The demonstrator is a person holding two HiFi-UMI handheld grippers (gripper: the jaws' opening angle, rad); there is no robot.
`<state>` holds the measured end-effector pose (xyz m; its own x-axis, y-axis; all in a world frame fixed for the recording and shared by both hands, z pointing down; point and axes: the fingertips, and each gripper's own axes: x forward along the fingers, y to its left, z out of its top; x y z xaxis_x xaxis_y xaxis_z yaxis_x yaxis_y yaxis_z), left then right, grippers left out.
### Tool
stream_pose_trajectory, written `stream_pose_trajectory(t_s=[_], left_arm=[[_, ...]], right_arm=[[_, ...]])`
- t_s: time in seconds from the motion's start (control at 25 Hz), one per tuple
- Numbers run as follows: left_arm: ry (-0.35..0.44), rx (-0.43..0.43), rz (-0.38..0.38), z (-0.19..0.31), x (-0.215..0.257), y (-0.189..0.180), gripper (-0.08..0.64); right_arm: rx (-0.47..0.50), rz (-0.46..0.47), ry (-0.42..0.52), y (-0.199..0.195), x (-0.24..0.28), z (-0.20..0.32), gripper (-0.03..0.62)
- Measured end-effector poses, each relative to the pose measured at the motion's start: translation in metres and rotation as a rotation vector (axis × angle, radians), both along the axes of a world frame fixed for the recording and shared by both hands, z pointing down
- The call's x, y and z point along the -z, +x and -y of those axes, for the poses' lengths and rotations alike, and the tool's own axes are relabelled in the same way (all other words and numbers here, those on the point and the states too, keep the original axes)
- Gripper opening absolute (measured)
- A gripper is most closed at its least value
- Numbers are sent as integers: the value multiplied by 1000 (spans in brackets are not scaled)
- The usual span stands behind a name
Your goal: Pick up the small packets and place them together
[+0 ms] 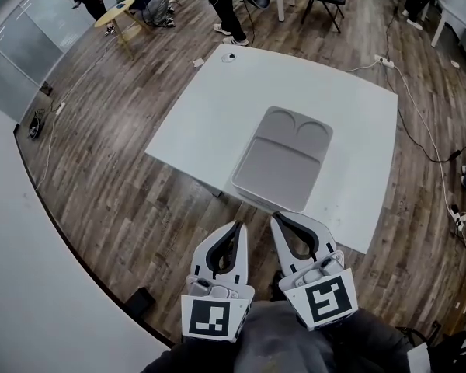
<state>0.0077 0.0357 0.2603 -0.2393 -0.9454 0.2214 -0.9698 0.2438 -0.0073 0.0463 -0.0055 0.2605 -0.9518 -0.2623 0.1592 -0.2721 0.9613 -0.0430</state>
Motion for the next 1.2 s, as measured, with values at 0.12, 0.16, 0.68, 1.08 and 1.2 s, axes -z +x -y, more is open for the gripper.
stream_pose_trajectory(t_s=[0.12,0.16,0.68,1.08,1.2], left_arm=[[12,-20,6,8,-3,-5,0],[15,-29,8,10,-5,-7,0],[29,-255,-30,40,-24,-56,0],[57,-461,-54,58,-22,-100,0],[61,-553,-54,62,-17,-109,0]], right_arm=[[-18,1,9,-5,-3,7,3],[-28,0,11,-7,-5,9,3],[-247,-57,15,-50,-25,29,3],[-417,-86,45,-96,-14,41,3],[-488,-98,53,-108,-8,40,3]])
